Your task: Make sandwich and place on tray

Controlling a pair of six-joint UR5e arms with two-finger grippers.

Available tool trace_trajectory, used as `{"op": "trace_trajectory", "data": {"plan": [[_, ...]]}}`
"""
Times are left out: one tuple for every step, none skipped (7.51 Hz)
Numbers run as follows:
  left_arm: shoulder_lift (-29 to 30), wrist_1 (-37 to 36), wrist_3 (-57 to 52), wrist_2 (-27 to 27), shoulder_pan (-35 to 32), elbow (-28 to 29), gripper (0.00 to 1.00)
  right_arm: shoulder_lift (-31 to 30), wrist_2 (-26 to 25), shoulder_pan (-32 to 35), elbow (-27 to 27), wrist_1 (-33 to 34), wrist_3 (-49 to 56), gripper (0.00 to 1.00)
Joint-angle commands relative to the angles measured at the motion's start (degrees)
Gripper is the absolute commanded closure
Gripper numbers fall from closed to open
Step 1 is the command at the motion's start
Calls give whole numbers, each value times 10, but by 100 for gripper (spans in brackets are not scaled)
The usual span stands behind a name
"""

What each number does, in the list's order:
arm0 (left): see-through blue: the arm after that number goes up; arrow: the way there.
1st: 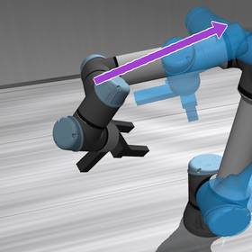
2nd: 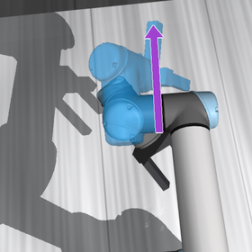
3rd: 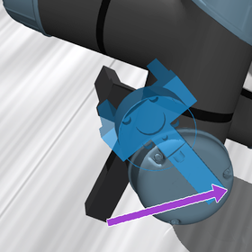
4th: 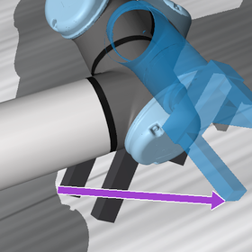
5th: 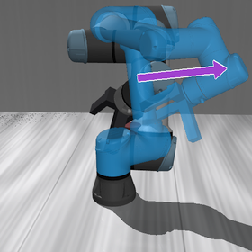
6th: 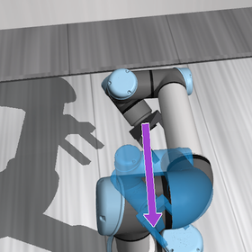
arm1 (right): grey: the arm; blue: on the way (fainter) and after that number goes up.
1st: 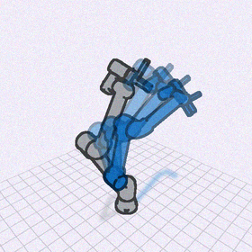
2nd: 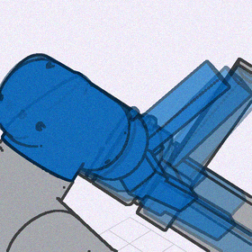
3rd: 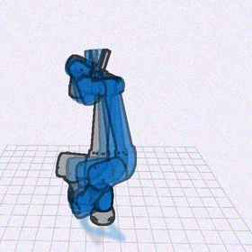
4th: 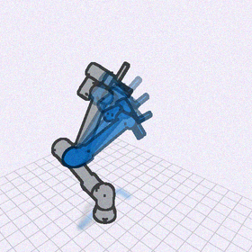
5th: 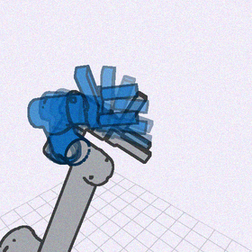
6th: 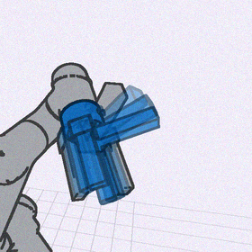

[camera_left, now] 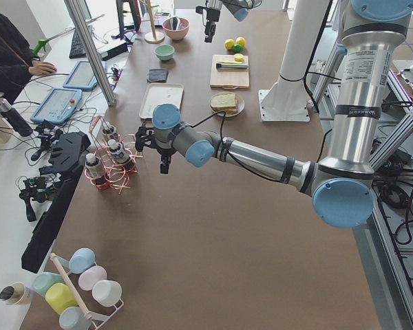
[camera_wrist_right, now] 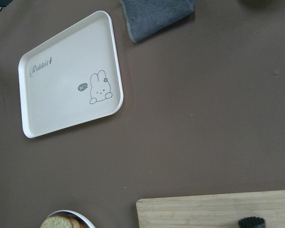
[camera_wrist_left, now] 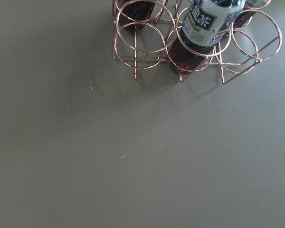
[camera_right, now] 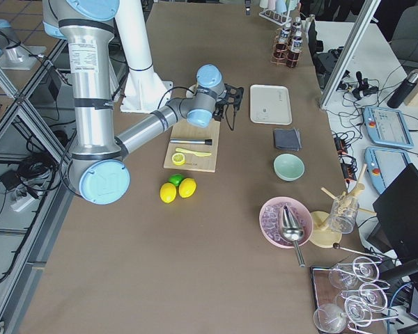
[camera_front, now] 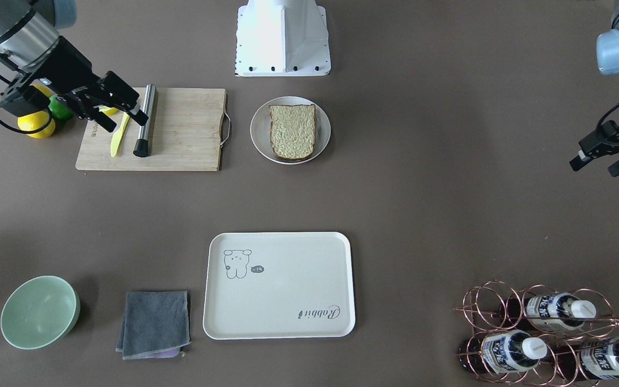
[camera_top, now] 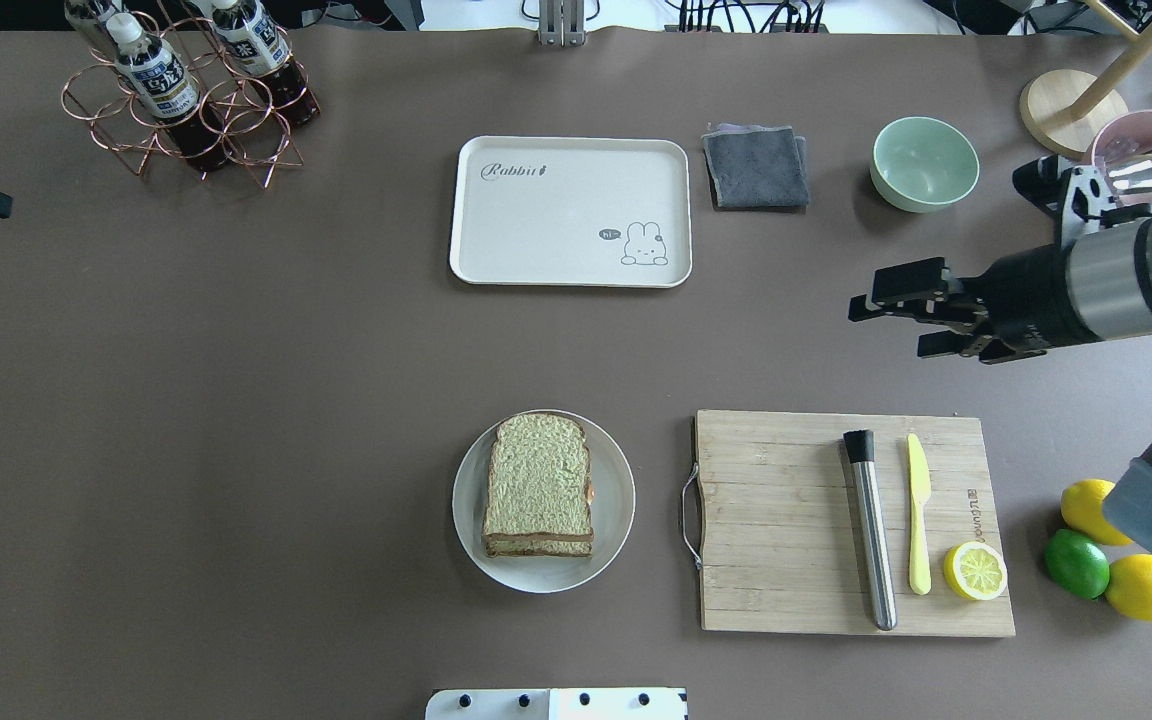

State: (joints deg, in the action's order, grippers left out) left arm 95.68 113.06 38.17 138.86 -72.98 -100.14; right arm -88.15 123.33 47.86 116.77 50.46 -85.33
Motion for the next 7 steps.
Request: {"op": "trace_trajectory", "data": {"plan": [[4,70,82,-33,90,-27,2,-92,91,99,-2,-4,131,1],[9,71,133,-82,154,-50,2,-121,120,135,-6,-4,182,0],[53,70,160,-90,205,-41,2,-147,140,166,-18,-5,231,1],[73,74,237,-92,231,-49,2,-164,156,193,-32,-5,278,1],[95,95,303,-120,258,-59,2,-167,181,226,-59,-5,319,1],[89,160,331,-146,301,-62,2,-178,199,256,-80,-5,359,1],[93,180,335,-182,349,-60,2,-191,218,282,-87,-5,390,1]]}}
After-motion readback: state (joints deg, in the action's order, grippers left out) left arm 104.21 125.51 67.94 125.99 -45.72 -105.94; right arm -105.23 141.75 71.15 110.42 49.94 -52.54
